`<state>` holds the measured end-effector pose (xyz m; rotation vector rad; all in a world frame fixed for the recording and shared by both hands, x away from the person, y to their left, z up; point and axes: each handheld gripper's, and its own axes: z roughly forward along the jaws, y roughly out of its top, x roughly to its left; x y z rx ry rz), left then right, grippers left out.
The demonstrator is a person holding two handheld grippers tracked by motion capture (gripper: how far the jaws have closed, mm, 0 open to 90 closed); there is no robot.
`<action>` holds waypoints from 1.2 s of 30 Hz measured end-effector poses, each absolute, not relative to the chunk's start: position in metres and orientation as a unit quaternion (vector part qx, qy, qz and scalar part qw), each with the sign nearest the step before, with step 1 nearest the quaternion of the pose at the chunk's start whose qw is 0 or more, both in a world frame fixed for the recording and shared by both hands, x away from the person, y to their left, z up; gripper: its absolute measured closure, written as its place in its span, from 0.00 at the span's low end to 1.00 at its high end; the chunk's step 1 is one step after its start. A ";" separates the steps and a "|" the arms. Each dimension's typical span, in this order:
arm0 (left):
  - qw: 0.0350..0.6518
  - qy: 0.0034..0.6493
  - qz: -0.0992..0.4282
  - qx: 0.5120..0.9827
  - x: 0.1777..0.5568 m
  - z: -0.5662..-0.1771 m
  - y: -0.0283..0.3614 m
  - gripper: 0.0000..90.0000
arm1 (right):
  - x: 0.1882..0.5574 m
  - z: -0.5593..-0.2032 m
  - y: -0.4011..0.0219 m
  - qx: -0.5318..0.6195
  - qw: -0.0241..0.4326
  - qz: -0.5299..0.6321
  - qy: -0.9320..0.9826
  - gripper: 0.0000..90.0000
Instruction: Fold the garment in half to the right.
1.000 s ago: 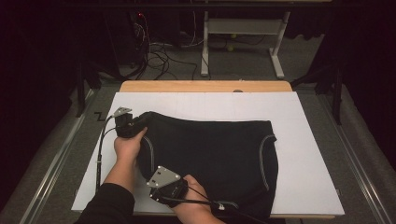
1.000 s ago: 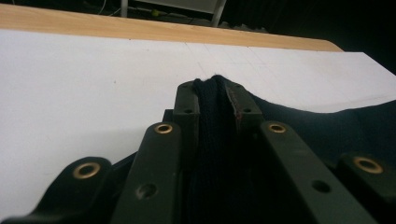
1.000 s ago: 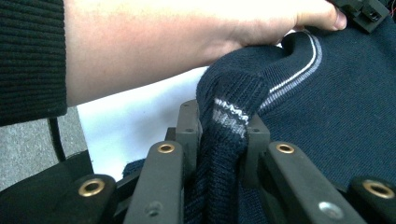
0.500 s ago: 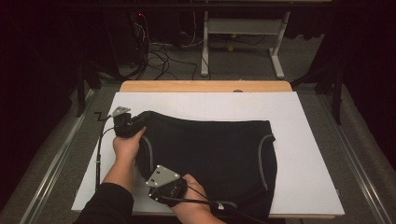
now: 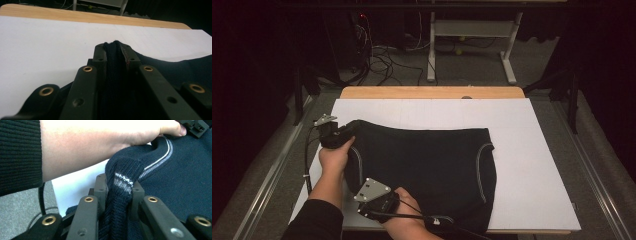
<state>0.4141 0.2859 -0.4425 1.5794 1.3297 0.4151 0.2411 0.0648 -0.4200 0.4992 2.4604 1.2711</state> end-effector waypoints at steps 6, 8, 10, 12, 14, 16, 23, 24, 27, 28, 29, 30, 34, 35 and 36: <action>0.493 0.558 0.178 0.644 0.406 -0.440 0.310 0.82 | 0.240 -0.419 0.084 0.161 0.156 0.450 0.865 0.84; 0.493 0.561 0.180 0.640 0.403 -0.438 0.318 0.82 | 0.238 -0.417 0.091 0.157 0.155 0.453 0.864 0.84; 0.494 0.562 0.184 0.638 0.401 -0.437 0.323 0.82 | 0.237 -0.416 0.096 0.152 0.156 0.455 0.863 0.84; 0.494 0.564 0.183 0.636 0.400 -0.436 0.325 0.82 | 0.237 -0.415 0.098 0.152 0.155 0.459 0.861 0.84; 0.490 0.562 0.186 0.639 0.399 -0.435 0.323 0.82 | 0.236 -0.416 0.098 0.152 0.155 0.458 0.862 0.84; 0.489 0.564 0.185 0.639 0.400 -0.435 0.321 0.82 | 0.236 -0.418 0.098 0.151 0.156 0.456 0.863 0.84; 0.487 0.567 0.186 0.637 0.402 -0.427 0.308 0.82 | 0.237 -0.417 0.085 0.159 0.159 0.462 0.858 0.84; 0.487 0.567 0.186 0.637 0.402 -0.426 0.305 0.82 | 0.237 -0.417 0.083 0.162 0.159 0.464 0.856 0.84; 0.483 0.564 0.191 0.642 0.402 -0.418 0.296 0.82 | 0.236 -0.415 0.076 0.165 0.162 0.468 0.853 0.84; 0.482 0.562 0.192 0.644 0.403 -0.415 0.293 0.82 | 0.235 -0.414 0.072 0.167 0.167 0.469 0.851 0.84; 0.482 0.560 0.195 0.645 0.403 -0.413 0.289 0.82 | 0.235 -0.413 0.069 0.168 0.169 0.471 0.850 0.84; 0.482 0.558 0.196 0.646 0.404 -0.411 0.286 0.82 | 0.235 -0.412 0.065 0.168 0.171 0.473 0.848 0.84; 0.476 0.554 0.196 0.654 0.407 -0.403 0.267 0.82 | 0.234 -0.408 0.051 0.178 0.176 0.479 0.841 0.84; 0.477 0.552 0.197 0.655 0.408 -0.400 0.261 0.82 | 0.234 -0.408 0.047 0.179 0.178 0.479 0.841 0.84; 0.478 0.552 0.196 0.655 0.408 -0.398 0.256 0.82 | 0.234 -0.406 0.042 0.182 0.180 0.481 0.838 0.84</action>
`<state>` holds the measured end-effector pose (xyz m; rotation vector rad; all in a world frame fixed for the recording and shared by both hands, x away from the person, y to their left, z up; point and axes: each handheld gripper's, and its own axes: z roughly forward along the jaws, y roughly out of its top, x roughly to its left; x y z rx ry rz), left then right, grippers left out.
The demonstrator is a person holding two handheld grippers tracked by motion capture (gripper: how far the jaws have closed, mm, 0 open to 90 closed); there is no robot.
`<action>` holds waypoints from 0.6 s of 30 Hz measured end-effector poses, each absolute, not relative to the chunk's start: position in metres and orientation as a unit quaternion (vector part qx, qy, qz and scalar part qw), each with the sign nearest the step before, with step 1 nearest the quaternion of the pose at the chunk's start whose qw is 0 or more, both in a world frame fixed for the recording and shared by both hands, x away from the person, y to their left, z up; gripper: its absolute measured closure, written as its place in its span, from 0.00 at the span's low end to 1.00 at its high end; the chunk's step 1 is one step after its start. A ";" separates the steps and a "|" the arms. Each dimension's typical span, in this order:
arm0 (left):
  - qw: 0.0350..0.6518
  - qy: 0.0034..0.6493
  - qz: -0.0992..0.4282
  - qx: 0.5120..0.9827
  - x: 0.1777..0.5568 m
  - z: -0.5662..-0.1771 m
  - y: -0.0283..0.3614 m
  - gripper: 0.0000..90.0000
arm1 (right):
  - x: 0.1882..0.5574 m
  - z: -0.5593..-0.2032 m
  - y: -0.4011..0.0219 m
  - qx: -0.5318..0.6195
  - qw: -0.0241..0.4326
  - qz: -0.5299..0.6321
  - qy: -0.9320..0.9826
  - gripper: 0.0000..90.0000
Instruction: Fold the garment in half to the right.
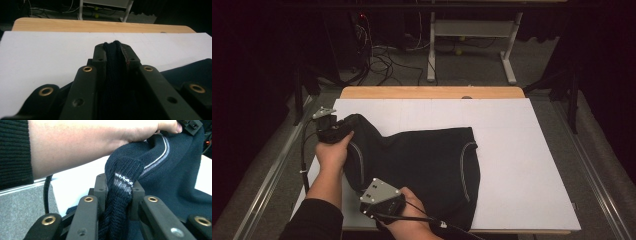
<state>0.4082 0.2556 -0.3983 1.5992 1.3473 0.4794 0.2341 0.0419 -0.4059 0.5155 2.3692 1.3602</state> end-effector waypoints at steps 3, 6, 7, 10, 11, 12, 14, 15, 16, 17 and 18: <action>0.475 0.548 0.196 0.659 0.410 -0.394 0.239 0.82 | 0.232 -0.403 0.027 0.191 0.186 0.486 0.833 0.84; 0.473 0.539 0.196 0.669 0.412 -0.389 0.221 0.82 | 0.230 -0.402 0.013 0.197 0.195 0.487 0.829 0.84; 0.473 0.536 0.195 0.671 0.413 -0.388 0.215 0.82 | 0.230 -0.402 0.008 0.201 0.195 0.487 0.827 0.84; 0.473 0.533 0.193 0.675 0.418 -0.383 0.199 0.82 | 0.230 -0.401 -0.005 0.207 0.203 0.489 0.823 0.84; 0.473 0.531 0.192 0.676 0.419 -0.382 0.195 0.82 | 0.230 -0.400 -0.012 0.212 0.205 0.492 0.819 0.84; 0.472 0.529 0.194 0.679 0.421 -0.381 0.190 0.82 | 0.230 -0.400 -0.016 0.215 0.206 0.494 0.817 0.84; 0.470 0.525 0.194 0.683 0.423 -0.380 0.178 0.82 | 0.231 -0.401 -0.026 0.223 0.210 0.498 0.812 0.84; 0.469 0.523 0.193 0.684 0.425 -0.380 0.172 0.82 | 0.231 -0.402 -0.031 0.226 0.211 0.497 0.811 0.84; 0.470 0.522 0.192 0.685 0.426 -0.380 0.166 0.81 | 0.231 -0.403 -0.036 0.229 0.211 0.498 0.810 0.84; 0.469 0.521 0.191 0.687 0.427 -0.380 0.160 0.81 | 0.231 -0.404 -0.041 0.231 0.212 0.497 0.809 0.84; 0.468 0.518 0.191 0.690 0.428 -0.381 0.154 0.81 | 0.231 -0.405 -0.045 0.234 0.213 0.495 0.809 0.84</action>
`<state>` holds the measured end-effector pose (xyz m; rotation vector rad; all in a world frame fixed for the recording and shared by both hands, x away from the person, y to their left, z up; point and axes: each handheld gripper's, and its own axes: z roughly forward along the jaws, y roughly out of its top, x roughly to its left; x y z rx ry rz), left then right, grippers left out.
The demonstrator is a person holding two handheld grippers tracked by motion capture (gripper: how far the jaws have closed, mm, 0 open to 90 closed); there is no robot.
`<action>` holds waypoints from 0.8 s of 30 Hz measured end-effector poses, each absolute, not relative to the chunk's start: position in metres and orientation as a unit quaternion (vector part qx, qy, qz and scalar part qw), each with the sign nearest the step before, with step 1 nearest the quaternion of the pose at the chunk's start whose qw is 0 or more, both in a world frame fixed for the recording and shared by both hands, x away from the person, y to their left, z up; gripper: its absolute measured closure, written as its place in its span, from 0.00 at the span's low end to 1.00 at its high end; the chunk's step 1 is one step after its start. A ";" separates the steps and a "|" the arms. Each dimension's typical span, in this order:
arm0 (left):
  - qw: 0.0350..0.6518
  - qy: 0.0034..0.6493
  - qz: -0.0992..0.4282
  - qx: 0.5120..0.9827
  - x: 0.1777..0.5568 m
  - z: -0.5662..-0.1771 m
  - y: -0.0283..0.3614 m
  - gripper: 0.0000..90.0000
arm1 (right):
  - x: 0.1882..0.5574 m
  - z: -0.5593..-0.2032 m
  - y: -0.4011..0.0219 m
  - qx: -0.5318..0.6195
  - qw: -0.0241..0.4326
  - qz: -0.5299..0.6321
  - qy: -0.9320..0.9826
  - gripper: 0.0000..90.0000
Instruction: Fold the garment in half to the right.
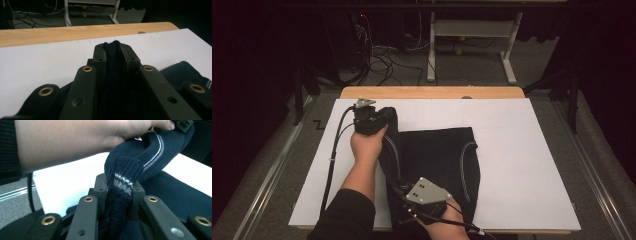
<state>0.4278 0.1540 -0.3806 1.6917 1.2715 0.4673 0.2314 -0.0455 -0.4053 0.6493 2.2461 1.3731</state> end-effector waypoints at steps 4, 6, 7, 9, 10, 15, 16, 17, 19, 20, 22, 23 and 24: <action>0.466 0.508 0.193 0.698 0.431 -0.380 0.130 0.81 | 0.231 -0.408 -0.064 0.244 0.219 0.493 0.806 0.84; 0.467 0.503 0.191 0.702 0.433 -0.378 0.121 0.81 | 0.231 -0.409 -0.072 0.249 0.223 0.490 0.805 0.83; 0.467 0.499 0.191 0.705 0.435 -0.377 0.117 0.81 | 0.231 -0.409 -0.077 0.249 0.227 0.489 0.804 0.83; 0.469 0.494 0.191 0.707 0.436 -0.376 0.109 0.81 | 0.231 -0.410 -0.084 0.255 0.229 0.490 0.802 0.83; 0.469 0.493 0.190 0.707 0.437 -0.374 0.105 0.81 | 0.231 -0.409 -0.089 0.257 0.231 0.489 0.801 0.83; 0.473 0.485 0.185 0.712 0.443 -0.368 0.085 0.81 | 0.231 -0.407 -0.107 0.268 0.245 0.487 0.795 0.83; 0.472 0.482 0.187 0.714 0.443 -0.367 0.080 0.81 | 0.231 -0.407 -0.111 0.270 0.247 0.487 0.793 0.83; 0.471 0.481 0.188 0.715 0.443 -0.366 0.075 0.81 | 0.231 -0.407 -0.115 0.274 0.248 0.486 0.792 0.83; 0.468 0.480 0.189 0.718 0.444 -0.366 0.065 0.81 | 0.230 -0.407 -0.121 0.276 0.252 0.482 0.793 0.83; 0.466 0.480 0.188 0.719 0.444 -0.367 0.061 0.81 | 0.230 -0.408 -0.125 0.277 0.254 0.479 0.793 0.83; 0.461 0.483 0.187 0.721 0.444 -0.369 0.053 0.81 | 0.229 -0.410 -0.130 0.281 0.256 0.475 0.794 0.83; 0.456 0.484 0.188 0.723 0.444 -0.371 0.050 0.81 | 0.229 -0.411 -0.133 0.283 0.256 0.474 0.794 0.83; 0.453 0.483 0.188 0.725 0.445 -0.372 0.046 0.81 | 0.229 -0.412 -0.135 0.285 0.256 0.472 0.794 0.83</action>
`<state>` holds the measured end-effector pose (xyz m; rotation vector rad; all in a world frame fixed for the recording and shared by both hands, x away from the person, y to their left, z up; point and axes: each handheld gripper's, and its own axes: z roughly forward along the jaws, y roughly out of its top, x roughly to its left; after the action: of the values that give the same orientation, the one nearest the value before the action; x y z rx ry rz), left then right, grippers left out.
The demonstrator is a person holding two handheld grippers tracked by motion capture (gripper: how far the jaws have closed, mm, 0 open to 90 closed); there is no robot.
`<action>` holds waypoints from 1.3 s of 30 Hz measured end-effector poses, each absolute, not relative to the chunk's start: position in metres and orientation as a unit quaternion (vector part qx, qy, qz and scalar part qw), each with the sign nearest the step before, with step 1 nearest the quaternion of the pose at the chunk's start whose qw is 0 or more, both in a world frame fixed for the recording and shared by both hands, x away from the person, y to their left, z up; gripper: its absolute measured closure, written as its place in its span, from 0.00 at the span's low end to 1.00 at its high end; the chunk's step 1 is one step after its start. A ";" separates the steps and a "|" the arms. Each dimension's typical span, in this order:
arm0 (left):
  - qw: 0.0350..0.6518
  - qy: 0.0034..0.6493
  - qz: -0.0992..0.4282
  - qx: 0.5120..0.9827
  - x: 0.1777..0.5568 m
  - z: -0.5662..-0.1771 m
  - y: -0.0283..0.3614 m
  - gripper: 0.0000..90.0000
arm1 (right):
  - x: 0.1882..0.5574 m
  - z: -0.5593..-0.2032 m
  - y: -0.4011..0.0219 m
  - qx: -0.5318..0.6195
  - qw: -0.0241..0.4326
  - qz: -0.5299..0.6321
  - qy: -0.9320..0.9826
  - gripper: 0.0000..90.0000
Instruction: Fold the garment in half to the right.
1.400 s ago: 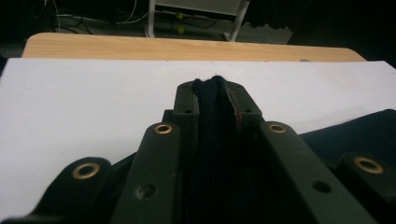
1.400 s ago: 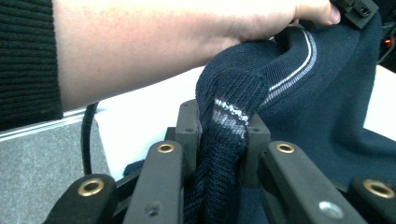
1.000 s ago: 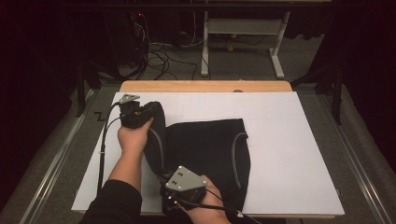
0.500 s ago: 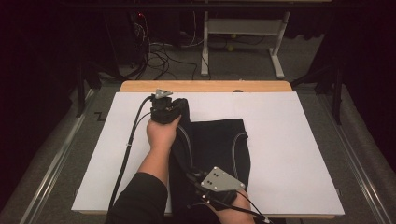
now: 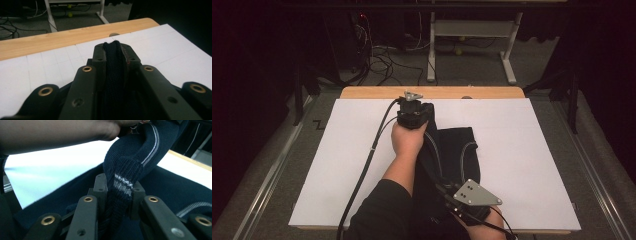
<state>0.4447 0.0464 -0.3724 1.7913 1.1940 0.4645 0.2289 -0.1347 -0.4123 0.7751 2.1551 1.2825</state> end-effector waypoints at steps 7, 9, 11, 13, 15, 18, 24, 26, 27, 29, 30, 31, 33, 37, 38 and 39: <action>0.441 0.481 0.185 0.735 0.448 -0.383 0.032 0.81 | 0.229 -0.423 -0.147 0.300 0.255 0.462 0.795 0.83; 0.440 0.480 0.182 0.737 0.449 -0.386 0.028 0.81 | 0.228 -0.425 -0.150 0.301 0.258 0.459 0.795 0.82; 0.440 0.478 0.181 0.738 0.450 -0.388 0.024 0.81 | 0.228 -0.427 -0.153 0.303 0.261 0.454 0.796 0.82; 0.441 0.477 0.178 0.739 0.450 -0.391 0.019 0.81 | 0.228 -0.429 -0.156 0.305 0.262 0.451 0.797 0.82; 0.440 0.475 0.178 0.741 0.451 -0.393 0.015 0.81 | 0.228 -0.431 -0.159 0.308 0.262 0.447 0.798 0.82; 0.438 0.473 0.175 0.744 0.452 -0.396 0.009 0.81 | 0.228 -0.434 -0.164 0.315 0.259 0.444 0.798 0.82; 0.438 0.474 0.168 0.745 0.454 -0.404 -0.002 0.80 | 0.227 -0.441 -0.172 0.325 0.258 0.432 0.801 0.81; 0.438 0.473 0.166 0.747 0.454 -0.406 -0.005 0.80 | 0.227 -0.443 -0.173 0.327 0.258 0.430 0.801 0.81; 0.437 0.472 0.166 0.748 0.454 -0.407 -0.007 0.80 | 0.226 -0.443 -0.174 0.326 0.258 0.429 0.802 0.81; 0.439 0.470 0.166 0.747 0.454 -0.408 -0.010 0.80 | 0.225 -0.443 -0.175 0.327 0.260 0.430 0.801 0.81; 0.439 0.470 0.166 0.748 0.454 -0.409 -0.011 0.80 | 0.225 -0.443 -0.176 0.327 0.260 0.429 0.801 0.81; 0.439 0.469 0.165 0.748 0.454 -0.410 -0.012 0.80 | 0.225 -0.444 -0.177 0.330 0.259 0.429 0.800 0.81; 0.440 0.468 0.162 0.749 0.454 -0.412 -0.015 0.80 | 0.225 -0.446 -0.179 0.334 0.257 0.426 0.801 0.81; 0.440 0.464 0.160 0.752 0.453 -0.418 -0.021 0.80 | 0.224 -0.450 -0.180 0.338 0.256 0.421 0.802 0.79; 0.438 0.463 0.161 0.754 0.453 -0.419 -0.023 0.80 | 0.225 -0.451 -0.180 0.338 0.255 0.421 0.802 0.79; 0.438 0.463 0.159 0.754 0.453 -0.421 -0.023 0.79 | 0.225 -0.451 -0.181 0.340 0.254 0.420 0.802 0.79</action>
<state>0.4535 -0.0235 -0.4206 1.8751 1.1511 0.3948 0.2247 -0.1805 -0.4514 0.9251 2.1795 1.1424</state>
